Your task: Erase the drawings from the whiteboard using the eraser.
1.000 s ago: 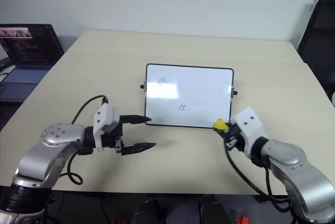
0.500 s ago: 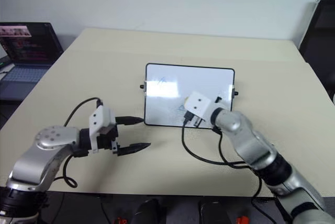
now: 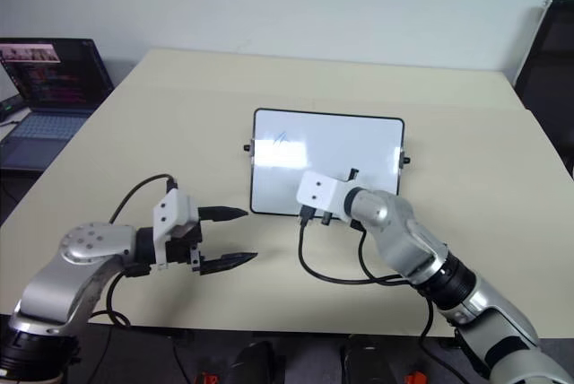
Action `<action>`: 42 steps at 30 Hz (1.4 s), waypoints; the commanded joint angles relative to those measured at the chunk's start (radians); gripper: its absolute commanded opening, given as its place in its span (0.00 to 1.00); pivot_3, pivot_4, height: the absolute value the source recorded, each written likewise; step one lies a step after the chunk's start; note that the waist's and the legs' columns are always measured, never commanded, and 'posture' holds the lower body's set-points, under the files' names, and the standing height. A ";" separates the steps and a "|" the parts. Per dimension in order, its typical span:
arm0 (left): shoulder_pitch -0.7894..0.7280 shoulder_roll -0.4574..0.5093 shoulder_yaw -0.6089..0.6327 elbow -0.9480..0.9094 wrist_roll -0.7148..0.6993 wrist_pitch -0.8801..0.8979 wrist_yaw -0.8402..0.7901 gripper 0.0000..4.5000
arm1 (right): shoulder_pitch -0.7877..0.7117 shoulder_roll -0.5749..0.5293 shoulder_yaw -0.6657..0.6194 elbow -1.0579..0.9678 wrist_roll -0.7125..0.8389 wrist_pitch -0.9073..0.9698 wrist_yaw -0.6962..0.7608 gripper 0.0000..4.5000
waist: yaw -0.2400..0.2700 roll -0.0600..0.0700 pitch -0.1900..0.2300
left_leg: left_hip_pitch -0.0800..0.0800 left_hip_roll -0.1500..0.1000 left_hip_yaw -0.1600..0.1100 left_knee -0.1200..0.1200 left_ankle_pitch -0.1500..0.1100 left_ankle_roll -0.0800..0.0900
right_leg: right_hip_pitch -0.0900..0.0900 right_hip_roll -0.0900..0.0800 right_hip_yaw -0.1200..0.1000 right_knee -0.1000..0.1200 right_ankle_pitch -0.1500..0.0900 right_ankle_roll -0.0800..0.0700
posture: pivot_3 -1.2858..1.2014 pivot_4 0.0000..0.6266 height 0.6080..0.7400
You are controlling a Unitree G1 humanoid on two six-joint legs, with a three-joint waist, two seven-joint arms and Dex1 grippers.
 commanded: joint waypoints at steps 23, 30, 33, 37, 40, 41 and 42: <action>-0.070 -0.004 -0.010 -0.031 -0.006 0.001 0.000 1.00 | 0.096 -0.052 0.003 -0.001 -0.144 -0.072 0.207 0.19 | -0.001 -0.002 -0.001 | 0.002 0.000 0.000 0.001 0.002 0.002 | 0.001 0.000 0.000 -0.001 0.004 0.000 | 0.52 0.24 1.00; -0.077 0.001 -0.009 -0.044 -0.011 0.020 0.002 1.00 | 0.036 -0.010 -0.043 0.076 -0.190 -0.169 0.112 0.19 | -0.004 -0.002 -0.001 | 0.002 0.000 0.000 0.002 0.003 0.002 | 0.001 0.000 0.001 0.000 0.006 0.000 | 0.52 0.24 1.00; -0.084 0.000 -0.011 -0.053 -0.013 0.034 0.004 1.00 | 0.020 0.006 -0.008 0.100 -0.204 -0.214 0.138 0.19 | -0.004 -0.002 -0.001 | 0.002 0.000 0.000 0.002 0.003 0.002 | 0.001 0.000 0.001 0.000 0.006 0.000 | 0.52 0.24 1.00; -0.086 -0.001 -0.006 -0.053 -0.012 0.036 0.004 1.00 | 0.026 0.034 -0.010 0.126 -0.219 -0.212 0.149 0.19 | -0.006 -0.002 -0.001 | 0.002 0.000 0.000 0.001 0.003 0.002 | 0.001 0.000 0.001 -0.001 0.006 0.000 | 0.52 0.24 1.00; -0.074 0.000 0.003 -0.060 -0.013 0.039 0.008 1.00 | 0.052 0.010 -0.059 0.118 -0.226 -0.187 0.144 0.19 | -0.005 -0.002 -0.001 | 0.001 0.001 0.000 0.001 0.003 0.002 | 0.000 0.001 0.001 -0.001 0.006 0.000 | 0.52 0.24 1.00; -0.070 0.001 0.005 -0.063 -0.014 0.040 0.009 1.00 | 0.062 -0.001 -0.072 0.109 -0.226 -0.185 0.145 0.19 | -0.004 -0.002 -0.001 | 0.001 0.000 0.000 0.001 0.003 0.002 | 0.000 0.001 0.001 -0.001 0.006 0.000 | 0.52 0.24 1.00; -0.068 0.001 0.006 -0.064 -0.014 0.040 0.009 1.00 | 0.070 -0.012 -0.078 0.103 -0.226 -0.191 0.151 0.19 | -0.002 -0.002 -0.001 | 0.001 0.000 0.000 0.001 0.003 0.002 | 0.001 0.001 0.001 -0.001 0.006 0.000 | 0.52 0.24 1.00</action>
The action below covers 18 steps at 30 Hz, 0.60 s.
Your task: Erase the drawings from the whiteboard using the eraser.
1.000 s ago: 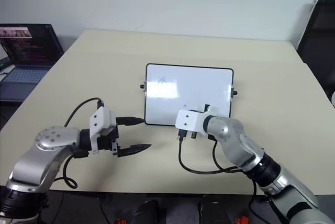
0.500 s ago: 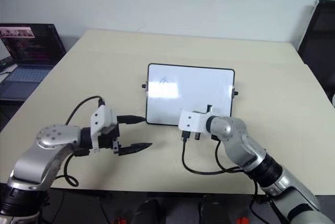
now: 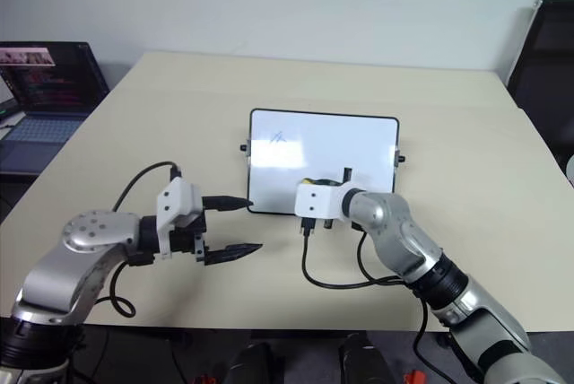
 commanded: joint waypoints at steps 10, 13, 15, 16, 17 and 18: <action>0.001 0.003 0.017 -0.037 -0.009 -0.004 0.018 1.00 | 0.005 0.065 -0.022 0.048 -0.026 0.026 0.007 0.19 | -0.005 0.000 0.000 | 0.001 0.000 0.000 0.001 0.000 0.000 | 0.000 0.000 0.000 0.001 0.000 0.000 | 0.52 0.24 1.00; 0.014 0.008 0.032 -0.021 -0.008 -0.012 0.021 1.00 | 0.044 0.007 -0.066 0.003 -0.023 0.042 0.027 0.19 | 0.001 0.000 0.000 | 0.000 0.000 0.000 0.000 0.000 0.000 | 0.000 0.000 0.000 0.000 0.000 0.000 | 0.52 0.24 1.00; 0.020 0.009 0.039 -0.013 -0.007 -0.014 0.023 1.00 | 0.067 -0.026 -0.087 -0.029 -0.012 0.047 0.045 0.19 | 0.008 0.000 0.000 | 0.000 0.000 0.000 -0.001 0.000 0.000 | 0.000 0.000 -0.001 -0.001 0.000 0.000 | 0.52 0.24 1.00; 0.023 0.007 0.045 -0.009 -0.008 -0.015 0.027 1.00 | 0.078 -0.038 -0.097 -0.044 -0.007 0.051 0.051 0.19 | 0.010 0.000 0.000 | 0.000 0.000 0.000 -0.001 0.000 0.000 | 0.000 -0.001 -0.001 -0.001 -0.001 0.000 | 0.52 0.24 1.00; 0.023 0.002 0.052 -0.001 -0.009 -0.019 0.034 1.00 | 0.089 -0.049 -0.107 -0.058 -0.001 0.053 0.058 0.19 | 0.011 0.000 0.000 | 0.000 -0.001 0.000 0.000 0.000 0.000 | 0.000 -0.001 -0.001 -0.001 -0.001 0.000 | 0.52 0.24 1.00; 0.018 -0.005 0.065 0.012 -0.013 -0.018 0.046 1.00 | 0.103 -0.039 -0.127 -0.077 0.025 0.068 0.063 0.19 | 0.011 0.000 0.000 | 0.000 -0.001 0.000 0.000 0.000 0.000 | 0.000 -0.001 -0.001 -0.001 -0.001 0.000 | 0.52 0.24 1.00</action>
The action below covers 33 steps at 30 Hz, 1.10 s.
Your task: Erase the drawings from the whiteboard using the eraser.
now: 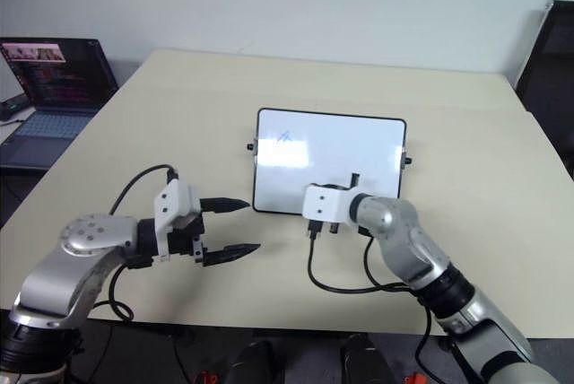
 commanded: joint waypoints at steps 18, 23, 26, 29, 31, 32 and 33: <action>-0.007 -0.030 0.240 0.051 -0.066 0.047 0.209 1.00 | 0.090 0.122 -0.336 -0.311 0.424 0.216 0.008 0.19 | -0.009 0.001 0.001 | -0.002 0.001 -0.001 -0.003 -0.003 -0.003 | -0.001 0.000 -0.001 0.001 -0.005 0.000 | 0.52 0.24 1.00; -0.033 -0.026 0.247 0.088 -0.044 0.042 0.256 1.00 | 0.046 0.156 -0.328 -0.269 0.447 0.200 -0.043 0.19 | -0.010 0.001 0.001 | -0.001 0.001 -0.001 -0.003 -0.002 -0.003 | -0.001 0.000 -0.001 0.001 -0.005 0.000 | 0.52 0.24 1.00; -0.052 -0.026 0.248 0.100 -0.054 0.054 0.266 1.00 | 0.020 0.196 -0.335 -0.255 0.487 0.212 -0.063 0.19 | -0.010 0.001 0.001 | -0.001 0.001 -0.001 -0.003 -0.002 -0.003 | -0.001 0.000 -0.001 0.001 -0.005 0.000 | 0.52 0.24 1.00; -0.071 -0.030 0.248 0.101 -0.074 0.069 0.268 1.00 | 0.014 0.242 -0.364 -0.251 0.540 0.233 -0.087 0.19 | -0.010 0.001 0.001 | -0.002 0.001 -0.001 -0.003 -0.003 -0.004 | -0.001 0.000 -0.001 0.001 -0.004 0.002 | 0.52 0.24 1.00; -0.082 -0.031 0.247 0.101 -0.079 0.077 0.267 1.00 | 0.014 0.240 -0.360 -0.247 0.545 0.235 -0.097 0.19 | -0.010 0.001 0.001 | -0.002 0.001 -0.001 -0.004 -0.003 -0.004 | -0.001 0.000 -0.002 0.001 -0.003 0.004 | 0.52 0.24 1.00; -0.087 -0.032 0.247 0.101 -0.082 0.083 0.268 1.00 | 0.015 0.237 -0.357 -0.244 0.547 0.236 -0.102 0.19 | -0.009 0.001 0.001 | -0.002 0.001 -0.001 -0.004 -0.003 -0.004 | -0.001 0.000 -0.002 0.001 -0.003 0.004 | 0.52 0.24 1.00; -0.092 -0.033 0.246 0.102 -0.084 0.087 0.268 1.00 | 0.015 0.234 -0.353 -0.239 0.546 0.236 -0.108 0.19 | -0.009 0.001 0.001 | -0.002 0.001 -0.001 -0.004 -0.003 -0.004 | -0.001 0.000 -0.002 0.001 -0.003 0.004 | 0.52 0.24 1.00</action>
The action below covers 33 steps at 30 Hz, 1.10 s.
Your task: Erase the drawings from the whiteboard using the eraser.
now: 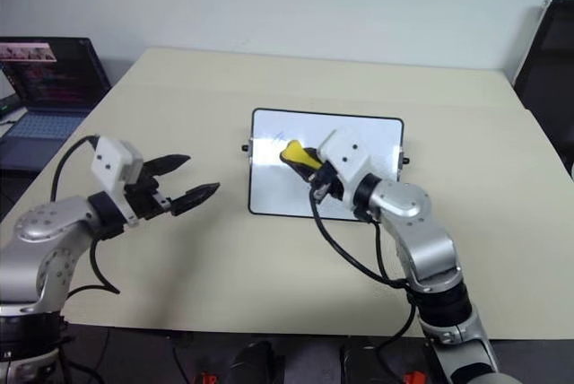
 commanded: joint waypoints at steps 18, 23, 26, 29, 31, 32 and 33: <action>-0.057 0.017 -0.035 0.012 0.017 -0.020 -0.046 1.00 | -0.439 0.033 0.235 0.670 -0.272 -0.297 -0.097 0.19 | -0.007 0.001 0.001 | 0.000 0.000 0.000 -0.001 -0.001 -0.001 | -0.001 0.000 -0.001 0.000 0.003 -0.003 | 0.52 0.24 1.00; -0.047 0.009 -0.039 0.006 0.029 -0.026 -0.056 1.00 | -0.528 0.067 0.256 0.841 -0.325 -0.343 -0.116 0.19 | -0.010 0.001 0.001 | 0.000 0.000 0.000 -0.002 0.000 -0.001 | -0.001 0.000 -0.001 0.001 0.003 -0.003 | 0.52 0.24 1.00; -0.045 0.005 -0.045 0.001 0.032 -0.028 -0.055 1.00 | -0.538 0.041 0.342 0.857 -0.368 -0.362 0.016 0.19 | -0.013 0.001 0.001 | 0.000 0.000 0.000 0.000 0.000 -0.001 | 0.000 0.000 -0.001 0.001 0.003 -0.002 | 0.52 0.24 1.00; -0.042 0.003 -0.049 0.001 0.034 -0.034 -0.055 1.00 | -0.554 0.024 0.369 0.858 -0.402 -0.381 0.056 0.19 | -0.013 0.001 0.001 | 0.000 0.000 -0.001 0.001 0.000 -0.001 | 0.000 0.000 -0.001 0.001 0.001 0.002 | 0.52 0.24 1.00; -0.040 0.001 -0.051 0.003 0.037 -0.039 -0.056 1.00 | -0.584 0.031 0.355 0.893 -0.433 -0.400 0.000 0.19 | -0.014 0.001 0.001 | 0.000 0.000 -0.001 0.001 0.000 -0.001 | 0.000 0.000 -0.001 0.001 0.001 0.002 | 0.52 0.24 1.00; -0.039 0.000 -0.052 0.004 0.038 -0.041 -0.057 1.00 | -0.598 0.034 0.349 0.912 -0.445 -0.411 -0.027 0.19 | -0.014 0.001 0.001 | 0.000 0.000 -0.001 0.001 0.000 -0.001 | 0.000 0.000 -0.001 0.001 0.001 0.002 | 0.52 0.24 1.00; -0.037 -0.002 -0.053 0.002 0.038 -0.041 -0.056 1.00 | -0.622 0.035 0.339 0.941 -0.454 -0.422 -0.054 0.19 | -0.014 0.001 0.001 | 0.001 0.000 -0.001 0.001 0.000 -0.001 | 0.000 0.000 -0.001 0.002 0.001 0.002 | 0.52 0.24 1.00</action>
